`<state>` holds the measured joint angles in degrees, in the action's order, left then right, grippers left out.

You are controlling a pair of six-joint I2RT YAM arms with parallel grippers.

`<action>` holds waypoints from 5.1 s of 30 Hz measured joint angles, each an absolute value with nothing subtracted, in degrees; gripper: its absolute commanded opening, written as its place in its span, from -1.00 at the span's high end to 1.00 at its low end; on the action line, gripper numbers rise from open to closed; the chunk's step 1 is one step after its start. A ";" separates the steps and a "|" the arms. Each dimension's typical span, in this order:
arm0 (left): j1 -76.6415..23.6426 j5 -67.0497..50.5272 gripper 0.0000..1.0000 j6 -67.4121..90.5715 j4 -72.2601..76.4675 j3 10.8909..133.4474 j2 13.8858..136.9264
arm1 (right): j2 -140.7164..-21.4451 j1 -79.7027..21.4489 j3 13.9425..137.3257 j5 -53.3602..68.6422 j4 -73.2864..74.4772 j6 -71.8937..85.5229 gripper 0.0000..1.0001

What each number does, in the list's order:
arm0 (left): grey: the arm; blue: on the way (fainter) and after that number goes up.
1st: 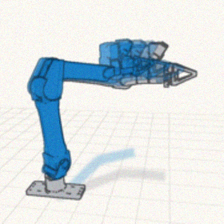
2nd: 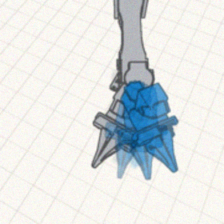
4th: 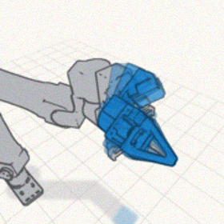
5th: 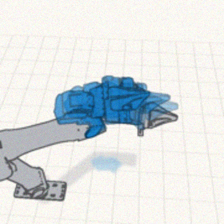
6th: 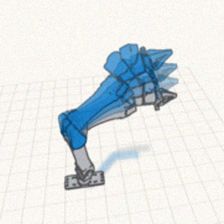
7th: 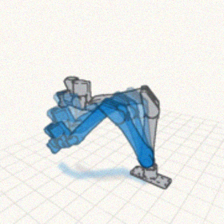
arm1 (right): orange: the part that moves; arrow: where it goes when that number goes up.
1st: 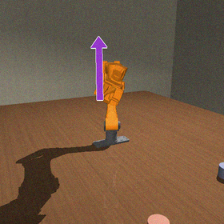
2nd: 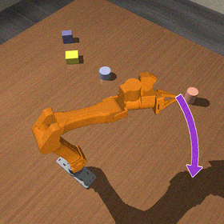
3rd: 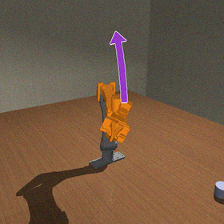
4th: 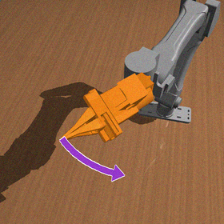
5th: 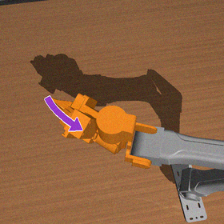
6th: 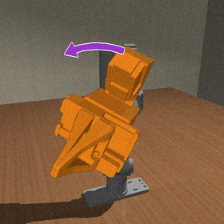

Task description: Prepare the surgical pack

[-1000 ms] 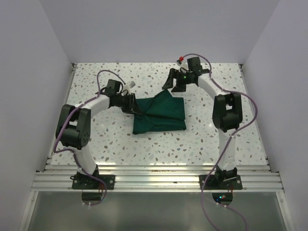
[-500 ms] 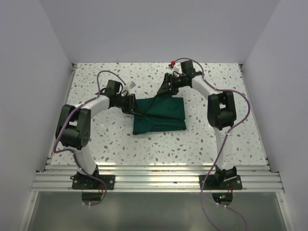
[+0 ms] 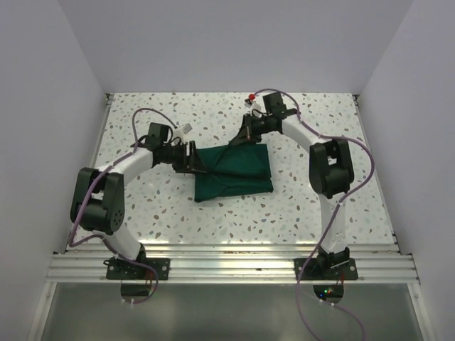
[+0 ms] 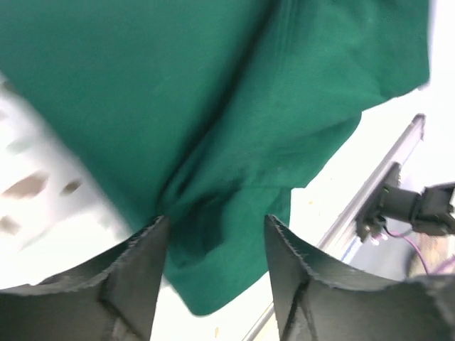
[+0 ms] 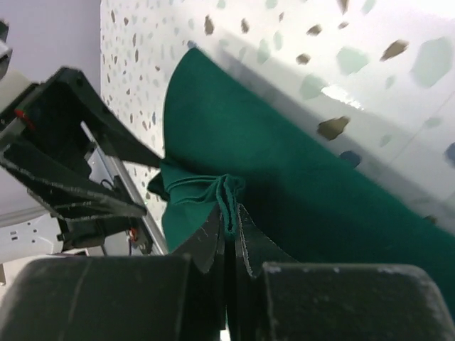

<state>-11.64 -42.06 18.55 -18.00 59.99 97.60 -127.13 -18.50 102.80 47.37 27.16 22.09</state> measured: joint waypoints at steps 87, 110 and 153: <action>-13.26 -28.34 -0.99 19.77 -31.00 56.05 72.53 | -89.78 -18.48 37.78 37.01 16.53 47.92 0.57; -34.37 -6.74 -0.99 13.89 -36.56 68.58 83.79 | -125.82 -14.44 90.00 34.30 26.50 44.45 -0.44; -40.34 8.99 1.00 14.20 -46.85 82.04 107.92 | -102.94 -19.03 63.79 31.59 25.21 38.24 -0.36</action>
